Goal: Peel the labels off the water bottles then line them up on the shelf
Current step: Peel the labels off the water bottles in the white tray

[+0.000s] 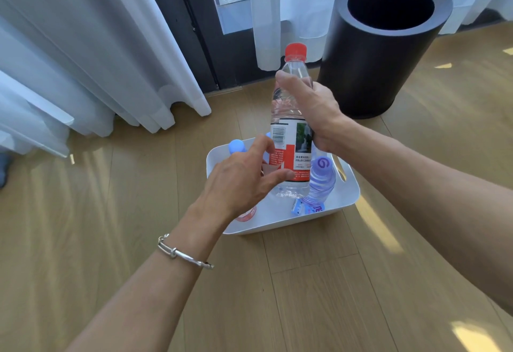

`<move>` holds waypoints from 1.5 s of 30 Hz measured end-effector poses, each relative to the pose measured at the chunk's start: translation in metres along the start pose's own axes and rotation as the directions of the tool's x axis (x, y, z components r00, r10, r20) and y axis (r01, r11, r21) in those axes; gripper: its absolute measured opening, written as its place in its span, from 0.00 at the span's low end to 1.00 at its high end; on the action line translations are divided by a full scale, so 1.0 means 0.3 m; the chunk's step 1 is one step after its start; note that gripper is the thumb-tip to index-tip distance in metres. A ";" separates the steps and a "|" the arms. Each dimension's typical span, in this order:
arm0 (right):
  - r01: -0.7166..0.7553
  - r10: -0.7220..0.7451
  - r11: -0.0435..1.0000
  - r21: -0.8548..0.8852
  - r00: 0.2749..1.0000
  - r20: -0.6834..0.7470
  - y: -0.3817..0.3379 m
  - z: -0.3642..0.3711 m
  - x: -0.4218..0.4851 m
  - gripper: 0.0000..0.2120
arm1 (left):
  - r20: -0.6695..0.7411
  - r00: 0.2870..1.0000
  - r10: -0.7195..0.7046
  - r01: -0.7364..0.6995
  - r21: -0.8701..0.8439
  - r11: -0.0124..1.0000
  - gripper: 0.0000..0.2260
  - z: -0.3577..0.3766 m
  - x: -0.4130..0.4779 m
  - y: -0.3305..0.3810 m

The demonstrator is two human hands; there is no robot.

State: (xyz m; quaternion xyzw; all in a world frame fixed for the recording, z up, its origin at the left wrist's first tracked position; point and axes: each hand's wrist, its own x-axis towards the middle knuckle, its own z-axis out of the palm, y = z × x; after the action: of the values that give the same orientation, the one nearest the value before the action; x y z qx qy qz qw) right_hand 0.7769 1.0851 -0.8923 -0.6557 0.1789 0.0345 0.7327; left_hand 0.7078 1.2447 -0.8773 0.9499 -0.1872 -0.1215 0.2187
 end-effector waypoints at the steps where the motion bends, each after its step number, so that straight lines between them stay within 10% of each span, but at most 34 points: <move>1: 0.000 0.000 1.000 -0.004 1.000 -0.003 0.000 -0.001 0.001 0.29 | 0.008 1.000 0.005 -0.005 0.011 1.000 0.16 0.000 0.000 -0.002; 10: -0.012 0.010 0.999 0.046 0.999 0.050 0.006 -0.005 -0.003 0.24 | -0.048 0.989 0.138 -0.131 0.114 0.985 0.13 -0.012 0.000 -0.016; 21: -0.015 -0.013 0.985 0.174 0.988 0.156 -0.044 -0.001 -0.008 0.19 | -0.259 0.963 -0.068 -0.033 -0.364 0.931 0.15 -0.032 0.011 -0.027; 28: 0.012 -0.027 0.997 0.077 0.982 0.185 -0.068 -0.016 -0.031 0.22 | 0.140 0.990 0.000 0.072 -0.506 0.859 0.16 -0.091 0.002 -0.033; 45: 0.027 -0.052 0.990 0.137 0.983 0.178 -0.048 0.024 -0.063 0.12 | -0.276 0.961 0.030 -0.114 -0.292 0.950 0.12 -0.050 0.012 0.030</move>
State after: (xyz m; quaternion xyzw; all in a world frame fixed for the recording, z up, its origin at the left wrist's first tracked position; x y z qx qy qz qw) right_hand 0.7648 1.0936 -0.8723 -0.6026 0.1004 0.0671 0.7888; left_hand 0.7131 1.2412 -0.8605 0.9048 -0.1696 -0.0112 0.3904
